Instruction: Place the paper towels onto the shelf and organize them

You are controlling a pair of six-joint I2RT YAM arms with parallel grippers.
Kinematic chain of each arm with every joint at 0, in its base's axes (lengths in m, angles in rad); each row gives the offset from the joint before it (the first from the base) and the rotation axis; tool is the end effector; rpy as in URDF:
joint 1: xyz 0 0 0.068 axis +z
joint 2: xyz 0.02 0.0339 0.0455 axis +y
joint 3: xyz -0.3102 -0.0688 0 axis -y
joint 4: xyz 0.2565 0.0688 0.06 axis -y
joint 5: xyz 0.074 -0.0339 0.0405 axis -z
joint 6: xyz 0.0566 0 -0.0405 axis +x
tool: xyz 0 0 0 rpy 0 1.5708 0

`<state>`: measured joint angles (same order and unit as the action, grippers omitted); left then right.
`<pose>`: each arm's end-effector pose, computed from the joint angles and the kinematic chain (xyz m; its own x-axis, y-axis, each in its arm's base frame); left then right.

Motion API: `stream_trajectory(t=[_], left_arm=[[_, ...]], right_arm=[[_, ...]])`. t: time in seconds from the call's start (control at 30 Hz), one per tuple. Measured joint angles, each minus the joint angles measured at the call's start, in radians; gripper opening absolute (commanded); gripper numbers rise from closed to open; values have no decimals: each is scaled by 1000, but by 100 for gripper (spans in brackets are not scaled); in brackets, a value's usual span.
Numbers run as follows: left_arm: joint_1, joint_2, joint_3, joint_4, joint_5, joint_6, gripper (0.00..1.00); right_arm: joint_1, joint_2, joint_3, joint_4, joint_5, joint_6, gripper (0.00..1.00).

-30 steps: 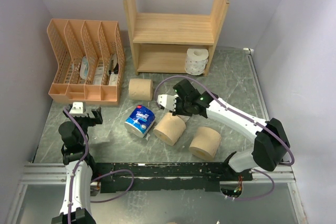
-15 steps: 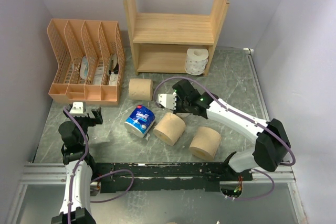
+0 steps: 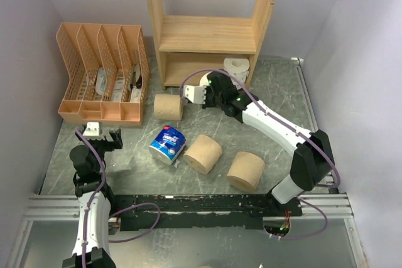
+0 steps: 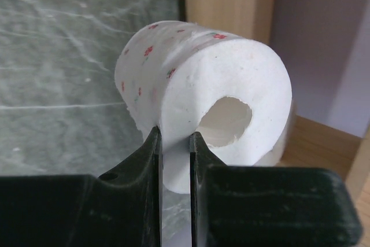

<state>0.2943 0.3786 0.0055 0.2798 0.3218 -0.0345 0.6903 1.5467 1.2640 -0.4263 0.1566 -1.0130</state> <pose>0.1197 0.0176 0.1786 -0.0900 -0.0615 -0.9940 0.0231 0.9977 -0.0638 0.2941 0.2315 0.3251 0.1905 -0.9296 -0.3156 -0.7105 0.0913 -0.6977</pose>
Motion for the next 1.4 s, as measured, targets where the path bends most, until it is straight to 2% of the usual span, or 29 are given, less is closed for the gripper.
stream_trajectory(t=[0.27,0.47,0.73,0.97,1.0,1.13,1.4], left_arm=[[2,-3,0,0,2,0,100],[2,-6,0,0,2,0,100],[2,-7,0,0,2,0,100],[2,-12,0,0,3,0,100],[2,-12,0,0,3,0,100],[2,-13,0,0,4,0,100],[2,-14,0,0,4,0,100]], right_arm=[[-103,130,147,77,-34,-52,0],[-113,223,214,119,-33,-62,0],[-113,287,223,164,-21,-65,0],[-124,314,222,275,26,-68,1],[-127,318,222,290,31,-65,2],[-135,341,222,344,43,-50,29],[-143,348,224,383,55,-40,40]])
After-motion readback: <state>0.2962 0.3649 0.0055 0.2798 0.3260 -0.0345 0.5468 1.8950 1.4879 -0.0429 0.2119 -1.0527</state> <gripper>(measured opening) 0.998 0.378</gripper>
